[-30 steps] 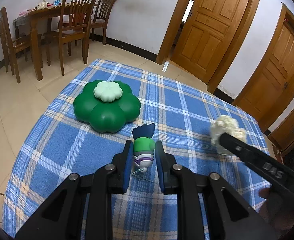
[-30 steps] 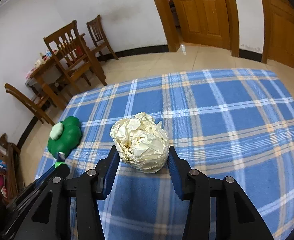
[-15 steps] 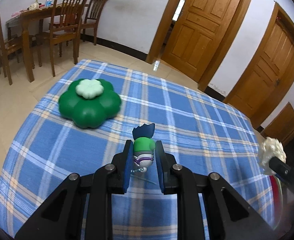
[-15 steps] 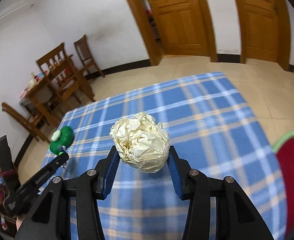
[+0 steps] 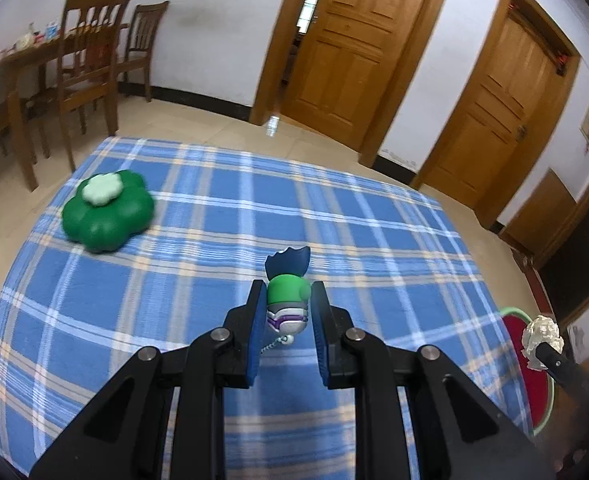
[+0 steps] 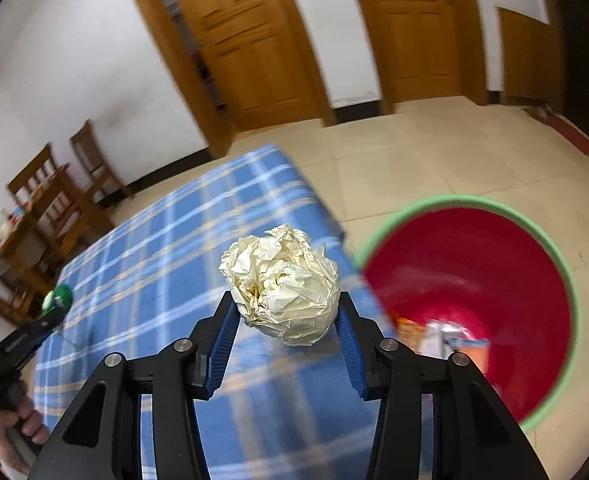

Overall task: Collect trash
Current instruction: 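Carry the paper ball into the red bucket with the right tool while the left tool carries the figure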

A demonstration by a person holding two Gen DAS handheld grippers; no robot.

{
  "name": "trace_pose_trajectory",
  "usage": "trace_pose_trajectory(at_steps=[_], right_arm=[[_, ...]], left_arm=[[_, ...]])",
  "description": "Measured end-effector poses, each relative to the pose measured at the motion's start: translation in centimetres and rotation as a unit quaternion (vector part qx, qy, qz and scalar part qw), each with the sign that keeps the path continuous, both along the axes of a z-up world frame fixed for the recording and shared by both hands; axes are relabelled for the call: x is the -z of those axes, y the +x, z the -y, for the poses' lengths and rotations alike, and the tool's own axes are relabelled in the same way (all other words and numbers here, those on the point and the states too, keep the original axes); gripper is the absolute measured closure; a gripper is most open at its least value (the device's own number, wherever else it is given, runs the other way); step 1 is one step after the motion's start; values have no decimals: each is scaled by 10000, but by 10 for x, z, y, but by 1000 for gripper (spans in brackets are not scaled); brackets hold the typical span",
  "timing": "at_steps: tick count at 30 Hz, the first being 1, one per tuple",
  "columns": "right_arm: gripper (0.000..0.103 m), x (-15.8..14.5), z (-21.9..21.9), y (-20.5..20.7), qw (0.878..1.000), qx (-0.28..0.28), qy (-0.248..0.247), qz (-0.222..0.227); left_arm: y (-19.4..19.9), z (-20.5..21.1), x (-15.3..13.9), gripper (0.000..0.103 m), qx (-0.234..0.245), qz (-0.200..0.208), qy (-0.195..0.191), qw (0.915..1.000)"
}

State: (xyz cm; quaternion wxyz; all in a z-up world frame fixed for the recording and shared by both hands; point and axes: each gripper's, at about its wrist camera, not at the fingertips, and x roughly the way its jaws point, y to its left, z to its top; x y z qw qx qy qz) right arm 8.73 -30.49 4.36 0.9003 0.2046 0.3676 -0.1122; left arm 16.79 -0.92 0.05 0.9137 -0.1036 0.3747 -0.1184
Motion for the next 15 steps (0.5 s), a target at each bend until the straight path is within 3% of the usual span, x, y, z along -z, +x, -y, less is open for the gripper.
trace_pose_trajectory(at_steps=[8, 15], right_arm=[[51, 6, 40, -30, 9980, 626, -47, -49], [48, 19, 71, -50, 9946, 1013, 201, -108]], left_arm=[[-16, 46, -13, 81, 548, 25, 93, 9984], [-29, 86, -21, 81, 1032, 2, 138, 9946]])
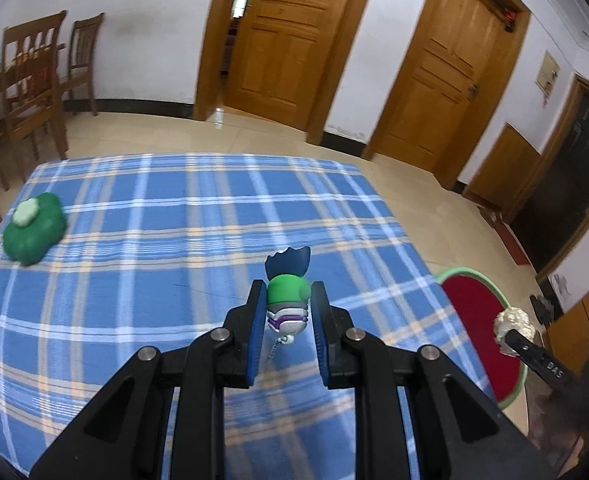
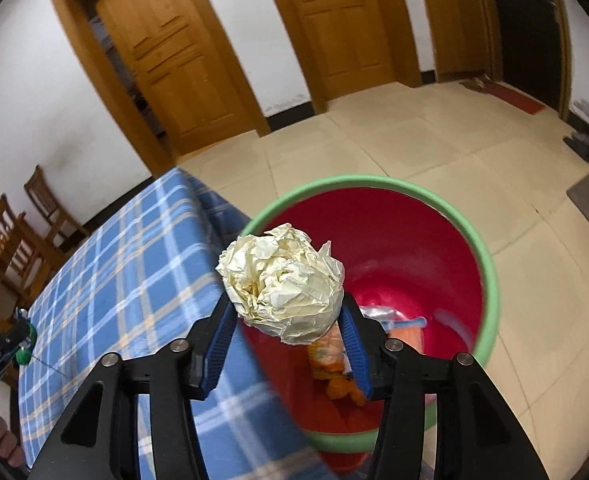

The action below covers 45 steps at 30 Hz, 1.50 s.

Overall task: Collect trash
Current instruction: 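Carry the paper ball into the red bucket with the right tool while the left tool carries the figure, then open the left tool over the red bucket to drop the green figure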

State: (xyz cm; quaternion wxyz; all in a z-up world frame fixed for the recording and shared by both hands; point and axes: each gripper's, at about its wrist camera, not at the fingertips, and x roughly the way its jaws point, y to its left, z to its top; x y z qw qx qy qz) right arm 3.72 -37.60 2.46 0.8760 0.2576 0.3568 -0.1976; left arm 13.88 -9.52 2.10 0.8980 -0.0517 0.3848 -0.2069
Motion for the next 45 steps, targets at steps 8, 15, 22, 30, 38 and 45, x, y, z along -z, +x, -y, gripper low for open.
trace_pose_trajectory(at_steps=[8, 15, 22, 30, 38, 45], right_arm=[[41, 7, 23, -20, 9996, 199, 192, 39], [41, 8, 39, -37, 9985, 321, 377, 231], [41, 1, 51, -54, 9974, 436, 345, 461], [41, 2, 67, -68, 9948, 691, 433, 605], [41, 4, 76, -78, 9933, 813, 533, 632], [41, 3, 76, -78, 9930, 832, 531, 644]], left_arm=[[-10, 45, -5, 81, 443, -20, 117, 9989], [-21, 89, -9, 82, 881, -30, 267, 9957], [-32, 136, -4, 82, 1514, -78, 275, 9881], [-48, 192, 11, 82, 2180, -115, 477, 9747], [-57, 225, 17, 81, 2553, -144, 541, 9653], [-55, 223, 13, 67, 2406, -123, 539, 9690]])
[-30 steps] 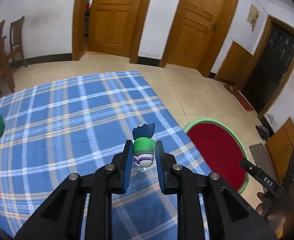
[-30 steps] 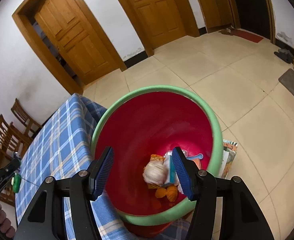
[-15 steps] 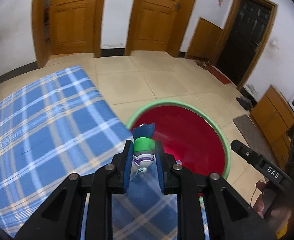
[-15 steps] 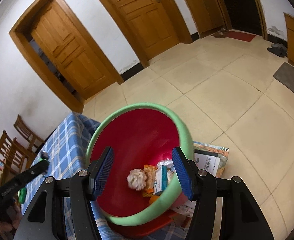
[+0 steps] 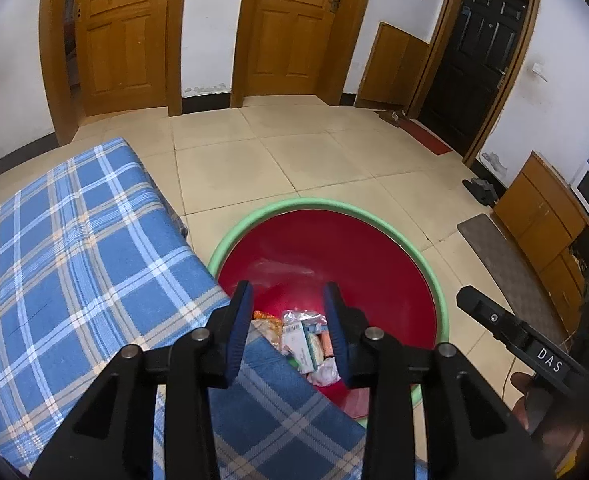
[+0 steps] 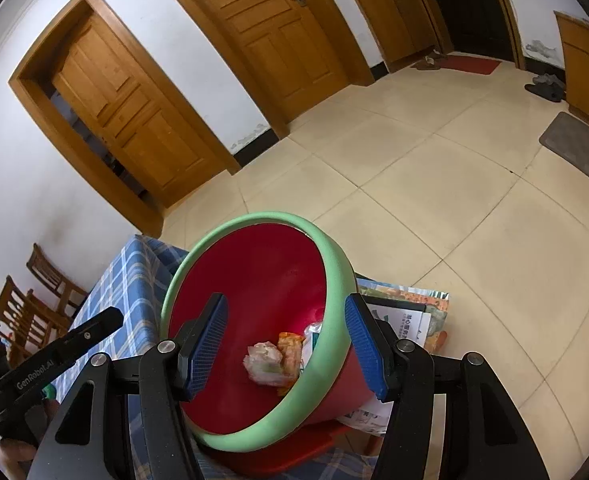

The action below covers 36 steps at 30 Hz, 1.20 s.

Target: Collect trash

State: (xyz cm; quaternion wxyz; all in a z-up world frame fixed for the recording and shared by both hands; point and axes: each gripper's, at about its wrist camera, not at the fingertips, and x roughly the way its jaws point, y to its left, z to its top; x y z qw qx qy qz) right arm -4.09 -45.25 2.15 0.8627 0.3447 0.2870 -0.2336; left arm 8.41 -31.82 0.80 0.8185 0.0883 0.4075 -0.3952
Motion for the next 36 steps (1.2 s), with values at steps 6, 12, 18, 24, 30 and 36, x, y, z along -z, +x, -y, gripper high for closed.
trace_pose_trajectory(at_steps=[6, 12, 18, 24, 30, 36], right_arm=[[41, -6, -7, 0, 9999, -113, -62, 19], [41, -16, -25, 3, 9992, -338, -199, 12], [30, -25, -50, 8, 9973, -636, -376, -15], [27, -38, -79, 13, 9932, -988, -615, -2], [26, -48, -108, 14, 9875, -1345, -827, 20], [20, -55, -140, 14, 9811, -1593, -1101, 31]], left_arm=[[0, -17, -5, 66, -194, -35, -34, 9998], [-4, -49, -12, 57, -545, -15, -92, 9985], [-8, -88, -23, 51, -1036, 90, -131, 9945], [-13, -132, -33, 40, -1554, 265, -142, 9874], [-22, -173, -43, 32, -2063, 446, -198, 9773], [-35, -209, -45, 26, -2492, 541, -136, 9669]])
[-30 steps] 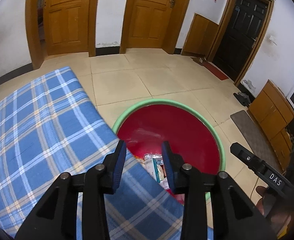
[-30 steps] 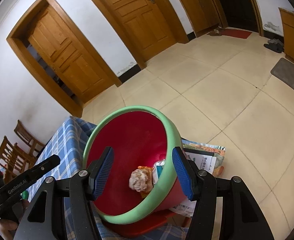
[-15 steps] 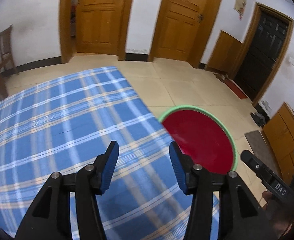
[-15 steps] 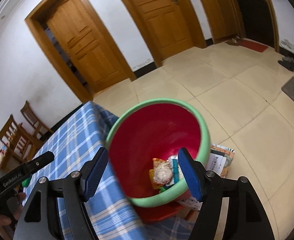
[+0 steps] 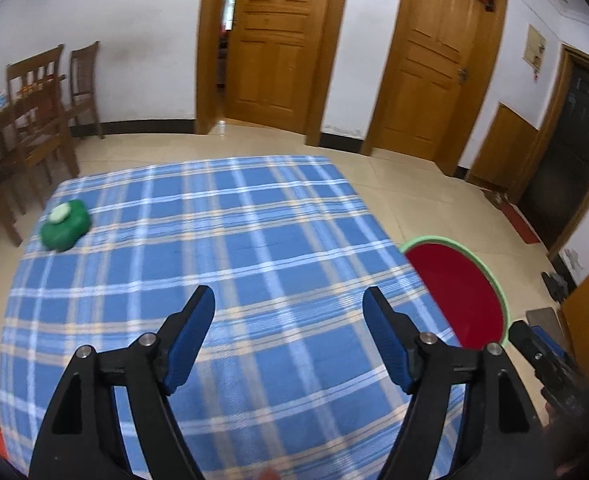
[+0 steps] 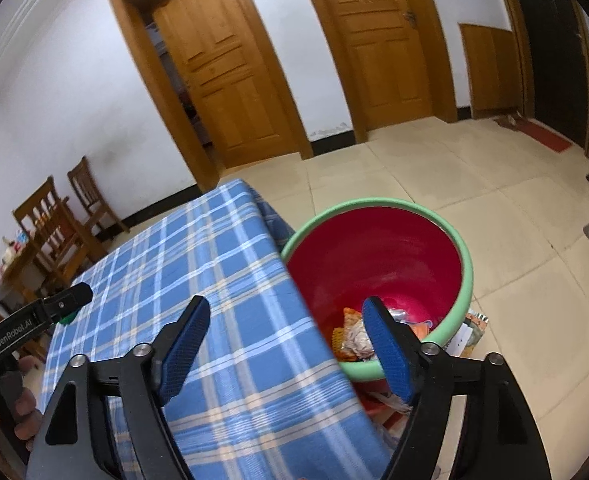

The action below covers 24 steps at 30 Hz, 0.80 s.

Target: Collect trash

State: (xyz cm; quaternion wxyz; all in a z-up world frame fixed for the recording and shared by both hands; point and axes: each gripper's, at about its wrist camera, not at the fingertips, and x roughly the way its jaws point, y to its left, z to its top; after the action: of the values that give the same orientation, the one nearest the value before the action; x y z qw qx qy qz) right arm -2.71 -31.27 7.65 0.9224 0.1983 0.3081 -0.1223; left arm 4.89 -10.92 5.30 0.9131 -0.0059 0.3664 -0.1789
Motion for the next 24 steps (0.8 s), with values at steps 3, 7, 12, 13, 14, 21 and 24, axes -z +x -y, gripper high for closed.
trace_pose_trajectory(at_steps=[3, 7, 12, 13, 14, 21, 24], right_arm=[[20, -1, -13, 0, 9999, -107, -92, 0], [20, 0, -31, -3, 9994, -266, -202, 5], [20, 4, -52, 0, 9981, -428, -432, -27], [20, 5, -56, 1, 9979, -435, -471, -31], [20, 5, -58, 0, 9979, -438, -479, -25], [20, 9, -71, -1, 9973, -474, -563, -8], [20, 12, -76, 0, 9968, -542, -581, -66]], left_arm=[[-7, -16, 3, 25, -234, -16, 54, 9997], [-17, -34, 10, 25, -534, -53, 149, 9984], [-31, -51, 16, 25, -797, 72, 280, 9964], [-32, -54, 17, 25, -841, 103, 299, 9960], [-34, -57, 18, 25, -904, 138, 323, 9953], [-40, -71, 25, 25, -1079, 131, 300, 9936], [-43, -73, 28, 25, -1107, 174, 352, 9931]])
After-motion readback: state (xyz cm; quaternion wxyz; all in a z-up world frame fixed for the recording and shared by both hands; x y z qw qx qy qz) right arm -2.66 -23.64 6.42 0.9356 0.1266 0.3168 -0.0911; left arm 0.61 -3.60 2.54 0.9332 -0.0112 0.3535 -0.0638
